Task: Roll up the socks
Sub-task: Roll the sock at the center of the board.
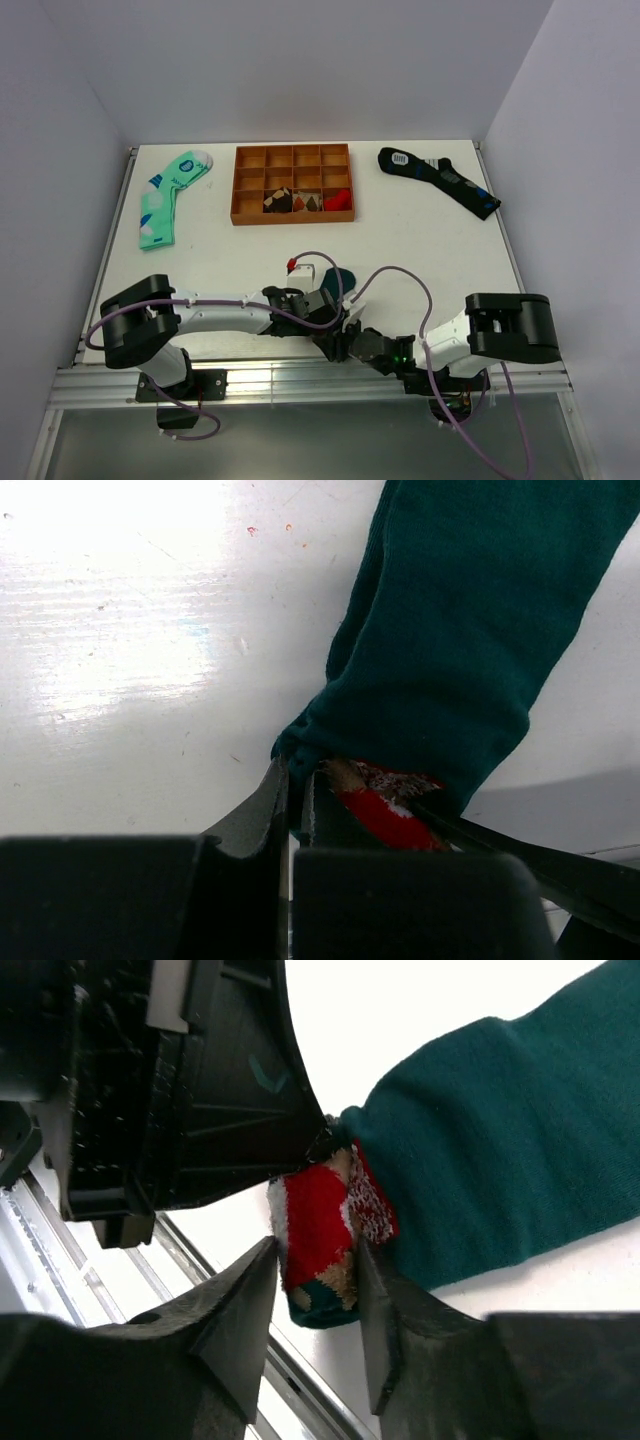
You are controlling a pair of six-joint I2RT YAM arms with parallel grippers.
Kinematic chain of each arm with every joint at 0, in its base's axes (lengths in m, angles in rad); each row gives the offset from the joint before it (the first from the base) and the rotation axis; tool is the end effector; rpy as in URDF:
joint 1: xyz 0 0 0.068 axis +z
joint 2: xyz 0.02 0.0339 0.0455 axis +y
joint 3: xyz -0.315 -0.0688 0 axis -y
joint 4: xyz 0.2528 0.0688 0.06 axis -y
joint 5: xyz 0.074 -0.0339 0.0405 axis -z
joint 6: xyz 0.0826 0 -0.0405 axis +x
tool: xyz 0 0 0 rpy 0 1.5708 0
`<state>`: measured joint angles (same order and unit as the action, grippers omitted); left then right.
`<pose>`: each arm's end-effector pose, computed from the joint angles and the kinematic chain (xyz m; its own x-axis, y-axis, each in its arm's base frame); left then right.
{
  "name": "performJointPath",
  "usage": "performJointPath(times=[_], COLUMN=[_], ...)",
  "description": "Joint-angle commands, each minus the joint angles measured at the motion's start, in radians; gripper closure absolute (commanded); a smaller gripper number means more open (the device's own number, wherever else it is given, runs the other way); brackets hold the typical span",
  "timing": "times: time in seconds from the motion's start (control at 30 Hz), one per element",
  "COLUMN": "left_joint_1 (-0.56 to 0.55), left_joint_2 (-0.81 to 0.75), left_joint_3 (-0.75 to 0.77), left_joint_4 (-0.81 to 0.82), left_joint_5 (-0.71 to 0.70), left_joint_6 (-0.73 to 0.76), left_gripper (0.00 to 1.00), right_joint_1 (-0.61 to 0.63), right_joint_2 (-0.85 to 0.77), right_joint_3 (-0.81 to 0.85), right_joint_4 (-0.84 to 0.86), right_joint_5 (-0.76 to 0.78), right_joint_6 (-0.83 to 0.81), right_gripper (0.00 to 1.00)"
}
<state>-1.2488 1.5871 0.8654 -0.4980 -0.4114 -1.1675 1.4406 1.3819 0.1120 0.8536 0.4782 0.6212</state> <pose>0.1282 -0.2799 0.1659 -0.8763 -0.0372 -0.4803 0.0508 0.9843 -0.1690 0.0673 0.2210 0.1397 -0.5232 -0.0161 -0.8520 -0.6409 0.6664 0.3810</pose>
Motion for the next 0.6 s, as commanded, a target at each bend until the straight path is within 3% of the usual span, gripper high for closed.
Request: performJointPath(times=[0.0,0.27,0.4,0.57], left_joint_1=[-0.008,-0.008,-0.006,0.000], left_joint_2=[0.025,-0.006,-0.094,-0.257], left_joint_3=[-0.045,-0.069,-0.094,-0.086], left_joint_4=[-0.077,-0.062,-0.065,-0.070], left_joint_5=[0.092,0.096,0.065,-0.012], left_joint_6=[0.034,0.011,-0.023,-0.009], left_gripper=[1.00,0.98,0.81,0.69], right_joint_1=[0.012,0.009,0.004,-0.014], right_joint_2=[0.017,0.017,-0.009,-0.041], right_joint_3=[0.006,0.018,-0.008,-0.028], right_joint_4=[0.009,-0.148,-0.212,-0.269], right_joint_5=[0.034,0.097,0.097,0.039], right_joint_6=[0.020,0.192,0.305,0.365], right_gripper=[0.60,0.81,0.81,0.82])
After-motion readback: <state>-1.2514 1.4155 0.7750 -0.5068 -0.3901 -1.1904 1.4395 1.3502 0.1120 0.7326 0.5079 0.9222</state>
